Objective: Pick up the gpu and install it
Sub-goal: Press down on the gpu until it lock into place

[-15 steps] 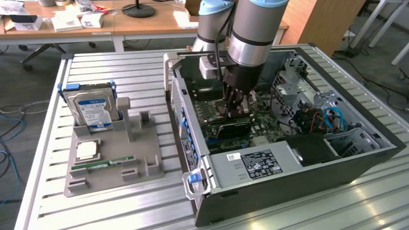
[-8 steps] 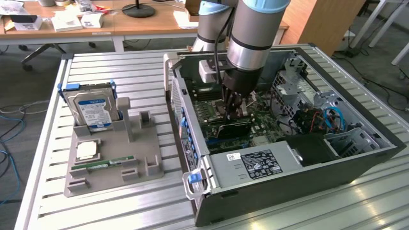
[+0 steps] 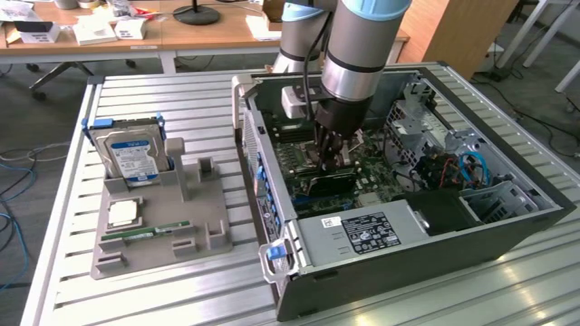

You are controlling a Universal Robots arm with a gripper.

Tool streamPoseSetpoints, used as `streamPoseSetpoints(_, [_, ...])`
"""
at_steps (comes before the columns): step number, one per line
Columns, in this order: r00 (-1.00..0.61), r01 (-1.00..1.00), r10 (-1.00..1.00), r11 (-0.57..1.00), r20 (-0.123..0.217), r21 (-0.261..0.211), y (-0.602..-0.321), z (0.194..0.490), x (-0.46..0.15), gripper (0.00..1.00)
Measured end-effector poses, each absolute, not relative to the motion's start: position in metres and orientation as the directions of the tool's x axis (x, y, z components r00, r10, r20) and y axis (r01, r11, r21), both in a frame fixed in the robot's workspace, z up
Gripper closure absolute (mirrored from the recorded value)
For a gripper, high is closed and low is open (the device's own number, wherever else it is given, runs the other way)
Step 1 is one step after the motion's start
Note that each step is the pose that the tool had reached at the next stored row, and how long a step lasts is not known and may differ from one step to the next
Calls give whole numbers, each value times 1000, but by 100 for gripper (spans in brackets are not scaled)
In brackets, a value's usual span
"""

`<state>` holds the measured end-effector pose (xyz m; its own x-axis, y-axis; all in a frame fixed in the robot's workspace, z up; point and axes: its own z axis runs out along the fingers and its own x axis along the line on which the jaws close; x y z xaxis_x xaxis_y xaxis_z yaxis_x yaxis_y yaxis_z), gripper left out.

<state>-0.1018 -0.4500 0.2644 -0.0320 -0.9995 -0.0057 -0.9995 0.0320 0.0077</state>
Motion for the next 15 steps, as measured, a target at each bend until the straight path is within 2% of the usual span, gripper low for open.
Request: streamPoseSetpoints(15, [-32,-999,-999,32,-5,8,-450,263,-102,89])
